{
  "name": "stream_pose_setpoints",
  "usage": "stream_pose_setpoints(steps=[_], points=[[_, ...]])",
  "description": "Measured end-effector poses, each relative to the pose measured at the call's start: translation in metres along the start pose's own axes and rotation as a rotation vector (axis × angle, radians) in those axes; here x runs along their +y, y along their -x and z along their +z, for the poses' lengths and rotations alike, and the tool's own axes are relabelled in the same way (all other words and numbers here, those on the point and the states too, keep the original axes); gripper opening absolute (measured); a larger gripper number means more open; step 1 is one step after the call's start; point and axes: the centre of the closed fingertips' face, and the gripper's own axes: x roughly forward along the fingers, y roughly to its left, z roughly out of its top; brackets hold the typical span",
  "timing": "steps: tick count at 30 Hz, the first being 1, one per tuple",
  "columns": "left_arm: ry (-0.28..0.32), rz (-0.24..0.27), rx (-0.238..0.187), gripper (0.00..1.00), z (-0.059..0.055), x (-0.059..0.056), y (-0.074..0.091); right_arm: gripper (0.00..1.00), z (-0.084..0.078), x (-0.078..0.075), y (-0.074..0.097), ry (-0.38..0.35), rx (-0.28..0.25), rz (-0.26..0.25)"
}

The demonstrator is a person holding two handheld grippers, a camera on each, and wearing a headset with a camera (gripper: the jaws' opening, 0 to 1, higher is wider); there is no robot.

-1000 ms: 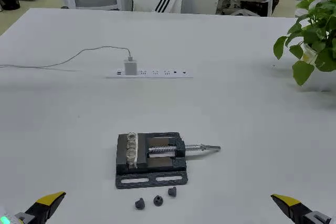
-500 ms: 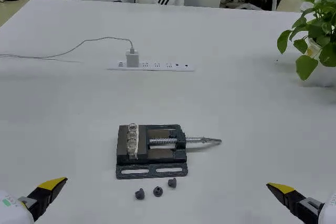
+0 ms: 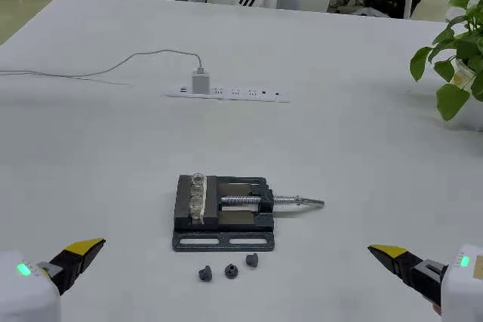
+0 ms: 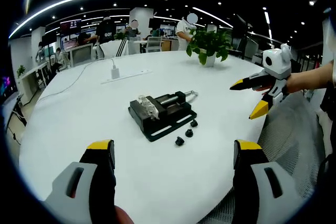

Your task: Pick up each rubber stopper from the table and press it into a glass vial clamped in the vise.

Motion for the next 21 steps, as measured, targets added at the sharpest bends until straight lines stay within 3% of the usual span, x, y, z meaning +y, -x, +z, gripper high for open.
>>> stream_pose_setpoints(steps=[10, 21], points=[[0.004, -0.005, 0.001, 0.92, -0.004, -0.005, 0.002, 0.75, 0.008, 0.002, -0.023, 0.119, 0.051, 0.086], [0.005, 0.007, -0.007, 0.91, 0.000, -0.004, 0.005, 0.64, 0.010, 0.003, -0.052, 0.232, 0.113, 0.168]])
